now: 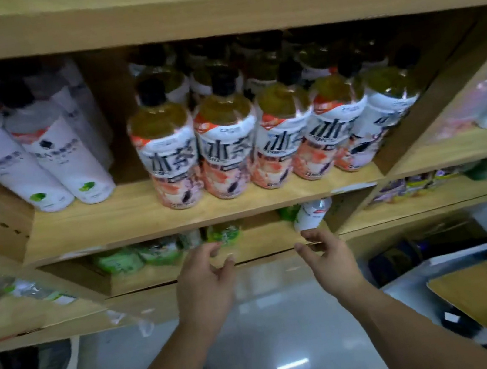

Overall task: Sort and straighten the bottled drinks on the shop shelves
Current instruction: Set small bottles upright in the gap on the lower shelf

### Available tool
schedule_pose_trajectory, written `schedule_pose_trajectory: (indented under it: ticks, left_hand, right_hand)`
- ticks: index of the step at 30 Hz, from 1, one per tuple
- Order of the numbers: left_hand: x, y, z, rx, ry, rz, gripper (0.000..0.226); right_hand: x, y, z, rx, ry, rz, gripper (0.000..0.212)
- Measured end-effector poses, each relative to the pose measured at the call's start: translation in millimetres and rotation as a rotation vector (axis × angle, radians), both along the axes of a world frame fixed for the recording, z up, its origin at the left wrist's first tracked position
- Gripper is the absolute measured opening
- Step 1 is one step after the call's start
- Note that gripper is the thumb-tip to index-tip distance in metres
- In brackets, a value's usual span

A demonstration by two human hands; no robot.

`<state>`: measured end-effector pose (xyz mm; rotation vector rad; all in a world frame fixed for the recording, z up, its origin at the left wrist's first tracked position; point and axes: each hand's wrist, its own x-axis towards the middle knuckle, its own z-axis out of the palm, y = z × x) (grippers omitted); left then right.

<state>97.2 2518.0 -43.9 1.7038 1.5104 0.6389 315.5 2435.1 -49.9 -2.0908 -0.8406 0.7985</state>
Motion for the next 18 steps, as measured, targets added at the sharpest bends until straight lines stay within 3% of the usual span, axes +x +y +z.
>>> schedule_pose_trajectory:
  ticks: [4, 10, 13, 18]
  left_hand:
    - [90, -9, -27, -0.092, 0.039, -0.154, 0.049]
    - [191, 3, -87, -0.144, 0.106, -0.225, 0.069]
    - [217, 16, -117, -0.176, 0.102, -0.262, 0.071]
    - [239, 40, -153, -0.169, 0.031, -0.208, 0.065]
  right_hand:
    - [73, -16, -14, -0.027, 0.047, -0.011, 0.042]
    - [137, 12, -45, 0.005, -0.052, 0.166, 0.049]
    - [149, 33, -58, 0.027, -0.063, 0.242, 0.041]
    - [160, 43, -82, -0.01, 0.124, 0.181, 0.027]
